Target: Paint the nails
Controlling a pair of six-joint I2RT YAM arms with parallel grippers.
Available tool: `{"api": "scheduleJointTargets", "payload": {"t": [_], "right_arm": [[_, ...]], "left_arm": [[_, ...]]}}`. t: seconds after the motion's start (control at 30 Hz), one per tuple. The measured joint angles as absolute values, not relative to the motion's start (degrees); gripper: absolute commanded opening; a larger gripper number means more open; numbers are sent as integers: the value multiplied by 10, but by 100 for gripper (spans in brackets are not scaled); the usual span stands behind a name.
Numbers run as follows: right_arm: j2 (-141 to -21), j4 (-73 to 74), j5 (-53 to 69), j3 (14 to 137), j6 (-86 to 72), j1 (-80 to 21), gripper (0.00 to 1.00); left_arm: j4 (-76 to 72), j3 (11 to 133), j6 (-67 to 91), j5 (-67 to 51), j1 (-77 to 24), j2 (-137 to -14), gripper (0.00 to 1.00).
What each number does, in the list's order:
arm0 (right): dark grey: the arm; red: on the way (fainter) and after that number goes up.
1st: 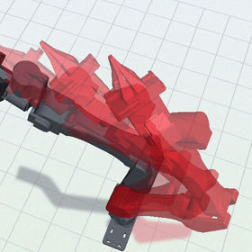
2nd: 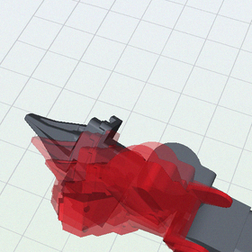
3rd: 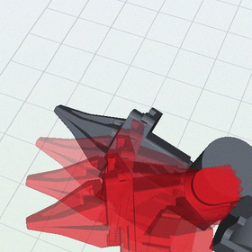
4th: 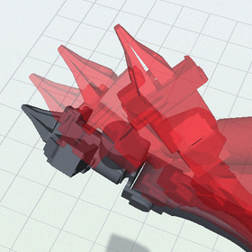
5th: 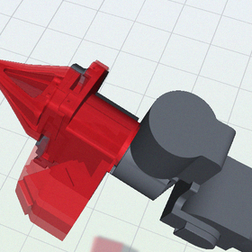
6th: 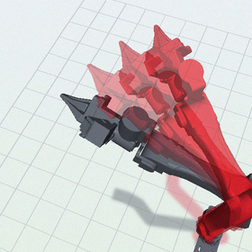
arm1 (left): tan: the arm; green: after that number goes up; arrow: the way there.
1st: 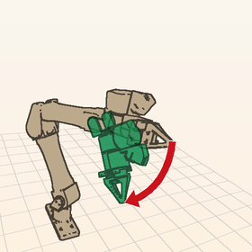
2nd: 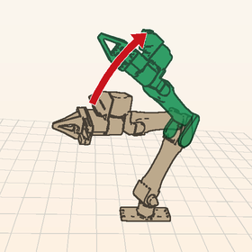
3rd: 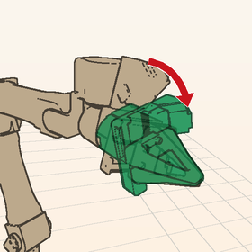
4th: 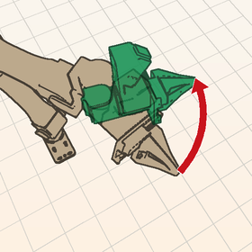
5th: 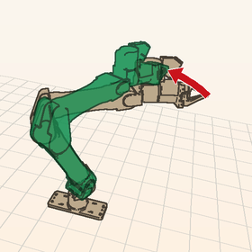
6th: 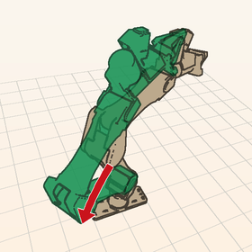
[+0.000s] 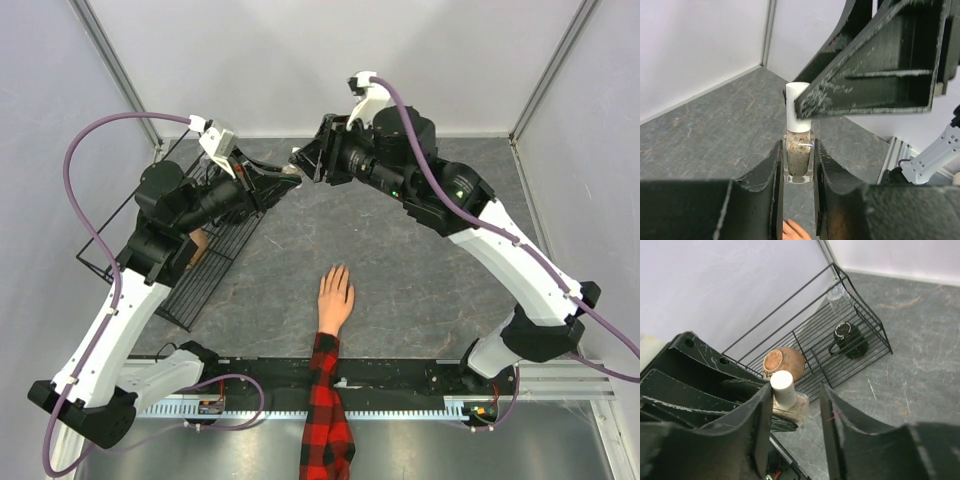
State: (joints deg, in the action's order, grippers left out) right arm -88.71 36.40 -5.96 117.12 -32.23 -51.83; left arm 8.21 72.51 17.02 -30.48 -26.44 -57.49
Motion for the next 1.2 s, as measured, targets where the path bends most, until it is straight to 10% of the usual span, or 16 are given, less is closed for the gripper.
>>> {"api": "scheduleJointTargets", "payload": {"t": [0.37,0.53,0.6,0.77,1.2], "right_arm": [[-921,387,-84,1199,-324,-529,38],[-926,386,-74,1197,-327,-530,21],[-925,385,-70,1195,-326,-531,0],[-895,364,-36,1151,-307,-528,0],[-736,-113,416,862,-406,-485,0]], "left_arm": [[98,726,157,-292,-264,-583,2],[104,726,158,-300,-264,-583,2],[106,726,161,-304,-264,-583,2],[105,726,199,-350,-258,-584,2],[-339,675,639,-667,-256,-592,2]]}}
